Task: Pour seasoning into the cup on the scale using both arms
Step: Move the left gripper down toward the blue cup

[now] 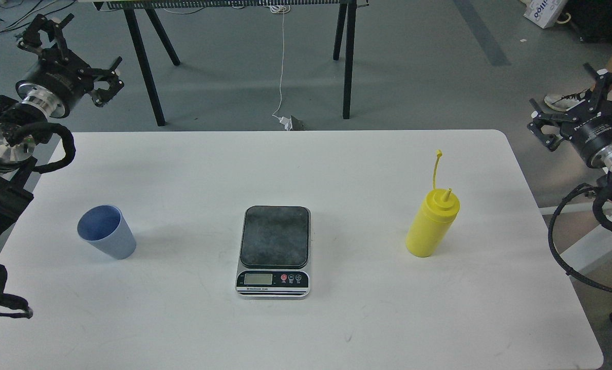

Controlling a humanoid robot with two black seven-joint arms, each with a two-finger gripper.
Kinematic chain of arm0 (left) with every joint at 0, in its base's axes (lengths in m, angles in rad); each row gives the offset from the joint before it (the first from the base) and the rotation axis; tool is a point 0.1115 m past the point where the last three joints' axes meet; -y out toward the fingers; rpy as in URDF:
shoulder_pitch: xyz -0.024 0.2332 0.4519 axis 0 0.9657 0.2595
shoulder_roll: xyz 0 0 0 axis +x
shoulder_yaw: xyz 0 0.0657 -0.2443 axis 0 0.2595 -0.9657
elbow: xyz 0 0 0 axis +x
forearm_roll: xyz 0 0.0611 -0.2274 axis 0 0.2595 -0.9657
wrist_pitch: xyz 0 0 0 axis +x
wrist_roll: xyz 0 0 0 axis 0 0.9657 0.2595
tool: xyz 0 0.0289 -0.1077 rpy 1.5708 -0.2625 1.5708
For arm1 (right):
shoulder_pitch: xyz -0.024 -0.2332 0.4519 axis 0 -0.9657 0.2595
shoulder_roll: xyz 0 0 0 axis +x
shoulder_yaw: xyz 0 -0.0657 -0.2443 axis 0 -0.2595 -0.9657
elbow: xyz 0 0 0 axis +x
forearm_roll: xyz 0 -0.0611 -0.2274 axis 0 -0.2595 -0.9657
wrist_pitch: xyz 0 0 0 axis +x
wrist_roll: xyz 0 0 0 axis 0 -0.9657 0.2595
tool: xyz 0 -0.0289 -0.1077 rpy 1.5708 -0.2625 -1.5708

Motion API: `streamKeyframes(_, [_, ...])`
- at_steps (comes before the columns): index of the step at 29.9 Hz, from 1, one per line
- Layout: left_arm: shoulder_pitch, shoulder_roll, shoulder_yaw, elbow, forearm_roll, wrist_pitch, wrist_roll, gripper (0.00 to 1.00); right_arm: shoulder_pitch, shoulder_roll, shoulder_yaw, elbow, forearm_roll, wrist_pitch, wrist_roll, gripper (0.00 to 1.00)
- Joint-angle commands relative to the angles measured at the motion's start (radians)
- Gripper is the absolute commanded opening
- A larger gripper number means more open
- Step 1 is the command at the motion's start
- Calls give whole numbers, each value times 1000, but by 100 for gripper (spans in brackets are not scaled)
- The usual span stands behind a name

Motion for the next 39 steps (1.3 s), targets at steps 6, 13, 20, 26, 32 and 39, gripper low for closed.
streamKeyframes(6, [16, -5, -5, 0, -9, 0, -26, 100, -5, 10, -3, -5, -1, 0, 1, 99])
streamKeyframes(13, [6, -13, -26, 18, -66, 0, -27, 100, -7, 13, -13, -5, -3, 0, 3, 99])
streamKeyframes(20, [-13, -52, -54, 24, -93, 0, -47, 100, -4, 26, -23, -5, -5, 0, 1, 99])
streamKeyframes(26, [-7, -56, -37, 28, -83, 0, -219, 100, -7, 26, -21, -7, -5, 0, 1, 99])
streamKeyframes(32, [-16, -46, 78, 28, -46, 0, -224, 100, -11, 48, -19, -7, -5, 0, 3, 99])
streamKeyframes(39, [-164, 70, 244, 31, 374, 0, -227, 100, -11, 48, -19, 1, -3, 0, 1, 99])
